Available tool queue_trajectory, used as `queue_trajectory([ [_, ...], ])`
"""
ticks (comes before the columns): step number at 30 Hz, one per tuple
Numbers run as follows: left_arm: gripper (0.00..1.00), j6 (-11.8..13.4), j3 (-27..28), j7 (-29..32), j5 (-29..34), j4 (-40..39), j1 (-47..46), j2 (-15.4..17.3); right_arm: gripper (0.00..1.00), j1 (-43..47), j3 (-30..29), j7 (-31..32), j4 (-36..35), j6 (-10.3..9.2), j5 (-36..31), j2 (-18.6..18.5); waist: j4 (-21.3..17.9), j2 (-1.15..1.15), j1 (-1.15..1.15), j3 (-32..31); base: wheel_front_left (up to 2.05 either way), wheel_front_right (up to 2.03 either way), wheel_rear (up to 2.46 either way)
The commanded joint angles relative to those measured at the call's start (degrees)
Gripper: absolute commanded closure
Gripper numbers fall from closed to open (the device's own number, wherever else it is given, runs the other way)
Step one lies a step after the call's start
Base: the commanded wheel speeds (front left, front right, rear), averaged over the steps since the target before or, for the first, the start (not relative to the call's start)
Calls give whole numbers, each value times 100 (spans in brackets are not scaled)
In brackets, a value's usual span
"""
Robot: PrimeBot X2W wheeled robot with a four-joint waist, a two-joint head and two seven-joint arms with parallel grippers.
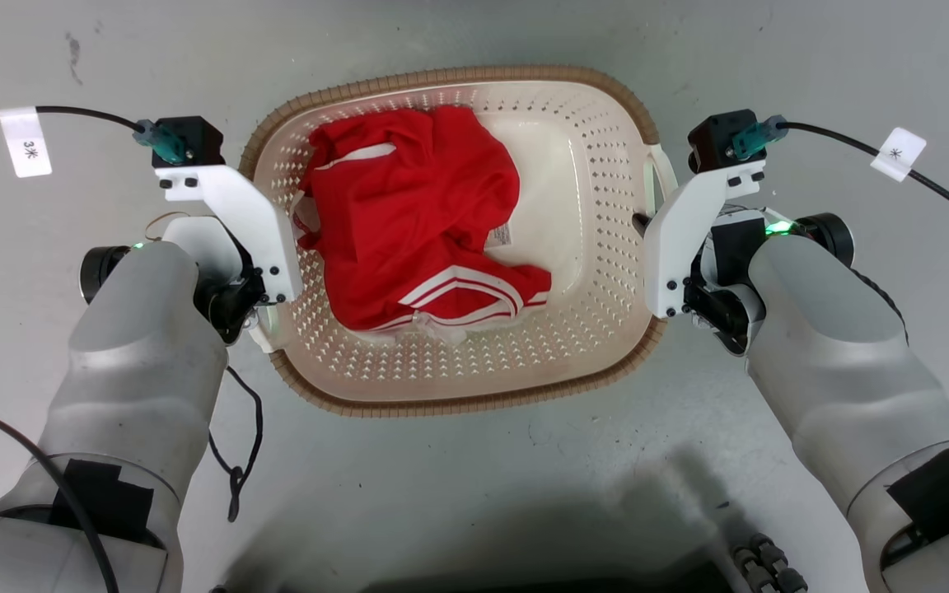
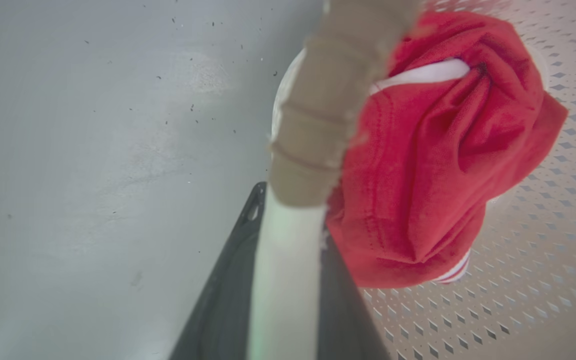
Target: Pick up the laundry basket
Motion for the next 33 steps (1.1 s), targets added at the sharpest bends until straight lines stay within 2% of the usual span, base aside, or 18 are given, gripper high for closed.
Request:
queue_trajectory([
  [1, 100, 9, -30, 38, -43, -2, -6, -15, 100, -35, 58, 47, 27, 16, 61, 2, 6, 0, 0, -62, 0, 0, 0],
  [11, 100, 9, -239, 402, -362, 95, 155, -81, 100, 126, 316, 596, 206, 16, 481, -26, 66, 0, 0, -744, 0, 0, 0],
  [33, 100, 8, -364, 1381, -851, 347, 824, -203, 100, 664, 526, 2124, 443, 15, 1256, -161, 146, 0, 0, -3147, 0, 0, 0],
])
